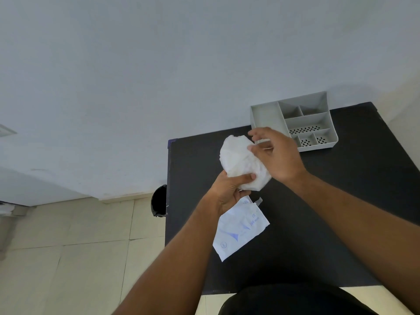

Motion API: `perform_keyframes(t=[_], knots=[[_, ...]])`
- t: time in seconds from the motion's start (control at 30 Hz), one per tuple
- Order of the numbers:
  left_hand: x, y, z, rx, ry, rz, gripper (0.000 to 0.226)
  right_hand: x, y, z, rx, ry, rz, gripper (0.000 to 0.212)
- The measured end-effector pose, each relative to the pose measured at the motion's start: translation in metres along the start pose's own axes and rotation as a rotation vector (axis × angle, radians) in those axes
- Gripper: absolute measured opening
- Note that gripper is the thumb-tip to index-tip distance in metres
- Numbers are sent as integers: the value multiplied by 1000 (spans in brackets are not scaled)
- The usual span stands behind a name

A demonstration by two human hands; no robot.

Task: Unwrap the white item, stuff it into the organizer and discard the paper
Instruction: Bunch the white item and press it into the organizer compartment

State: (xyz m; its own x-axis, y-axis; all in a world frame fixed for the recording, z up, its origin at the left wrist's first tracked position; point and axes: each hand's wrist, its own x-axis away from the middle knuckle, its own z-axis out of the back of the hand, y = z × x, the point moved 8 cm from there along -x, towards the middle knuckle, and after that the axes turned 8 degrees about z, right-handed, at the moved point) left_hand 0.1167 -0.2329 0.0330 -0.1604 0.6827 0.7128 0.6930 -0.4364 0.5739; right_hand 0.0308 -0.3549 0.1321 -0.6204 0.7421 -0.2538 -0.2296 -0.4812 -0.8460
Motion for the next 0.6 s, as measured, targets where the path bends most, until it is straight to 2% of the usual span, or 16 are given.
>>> perform_keyframes(t=[0.1,0.2,0.27,0.37,0.43,0.53,0.6], knots=[[0,-3,10,54,94,18,62,6,14,7,40,68,-47,51],[1,-7,14,115,140,34,58,21,39,-9,-30,-55,-239,79],[2,-9,14,154,145,39,53,36,57,-20,-191,-127,-421,96],[3,-11,15,160,147,28,46,60,75,-38,-643,-137,-711,119],[2,-13,15,144,140,36,43,70,79,-45,-849,-109,-811,112],[3,-17,16,50,131,72,44,72,79,-47,-932,-109,-802,80],[4,-19,22,-50,149,97,55,69,76,-44,-976,-100,-774,58]])
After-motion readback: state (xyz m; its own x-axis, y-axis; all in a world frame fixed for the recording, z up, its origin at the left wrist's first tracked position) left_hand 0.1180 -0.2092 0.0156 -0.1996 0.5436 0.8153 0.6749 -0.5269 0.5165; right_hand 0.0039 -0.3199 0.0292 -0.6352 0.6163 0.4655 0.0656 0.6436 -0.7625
